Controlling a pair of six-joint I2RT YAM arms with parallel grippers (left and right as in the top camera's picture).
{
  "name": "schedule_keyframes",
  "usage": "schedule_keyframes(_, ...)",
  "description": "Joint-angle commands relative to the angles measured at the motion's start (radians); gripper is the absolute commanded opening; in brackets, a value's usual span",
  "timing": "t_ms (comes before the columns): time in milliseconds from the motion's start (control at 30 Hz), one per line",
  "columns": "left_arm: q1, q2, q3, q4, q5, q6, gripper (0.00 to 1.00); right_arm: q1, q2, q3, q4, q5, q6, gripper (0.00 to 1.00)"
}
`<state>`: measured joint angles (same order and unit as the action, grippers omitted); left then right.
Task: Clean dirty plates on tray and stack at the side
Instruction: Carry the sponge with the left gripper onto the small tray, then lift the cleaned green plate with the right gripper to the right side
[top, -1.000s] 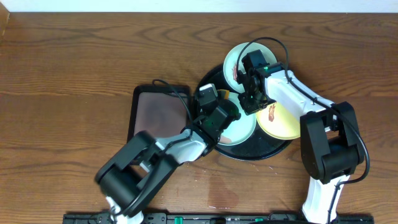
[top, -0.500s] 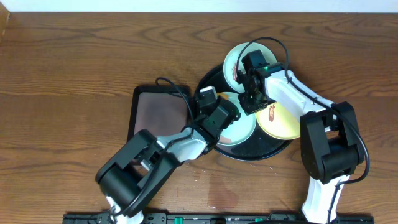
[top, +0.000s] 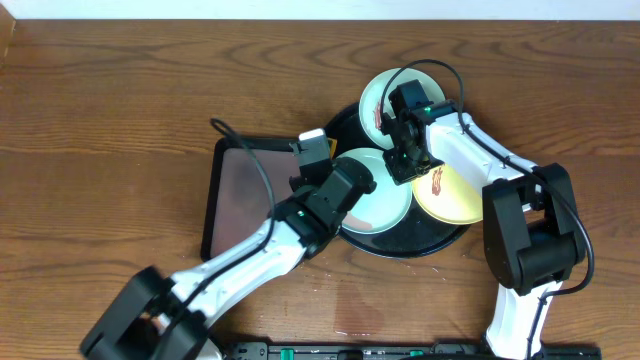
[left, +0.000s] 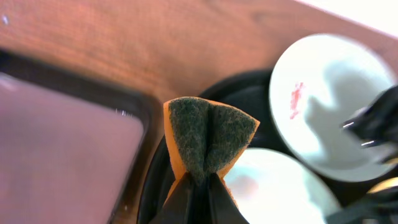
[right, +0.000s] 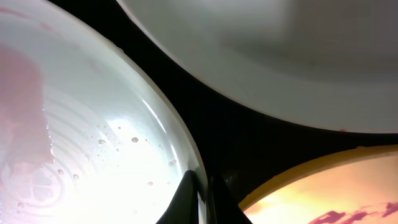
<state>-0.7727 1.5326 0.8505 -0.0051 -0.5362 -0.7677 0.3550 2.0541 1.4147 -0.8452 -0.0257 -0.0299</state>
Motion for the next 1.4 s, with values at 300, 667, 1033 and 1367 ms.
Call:
schedule_keyframes(300,0.134,-0.439,-0.002,-0.468,-0.041,0.057,0.08,0.011,-0.124,0.059,-0.056,-0.005,0.04,0.01)
schedule_keyframes(667,0.293,-0.619,-0.002,-0.741,0.032,0.057,0.08,0.201,-0.404,0.059,-0.101,0.492,0.081,0.01)
schedule_keyframes(1033,0.297,-0.57,-0.029,-0.755,0.077,0.056,0.08,0.439,-0.452,0.059,0.062,1.169,-0.106,0.01)
schedule_keyframes(1367,0.297,-0.563,-0.029,-0.75,0.137,0.052,0.08,0.489,-0.452,0.059,0.188,1.228,-0.263,0.01)
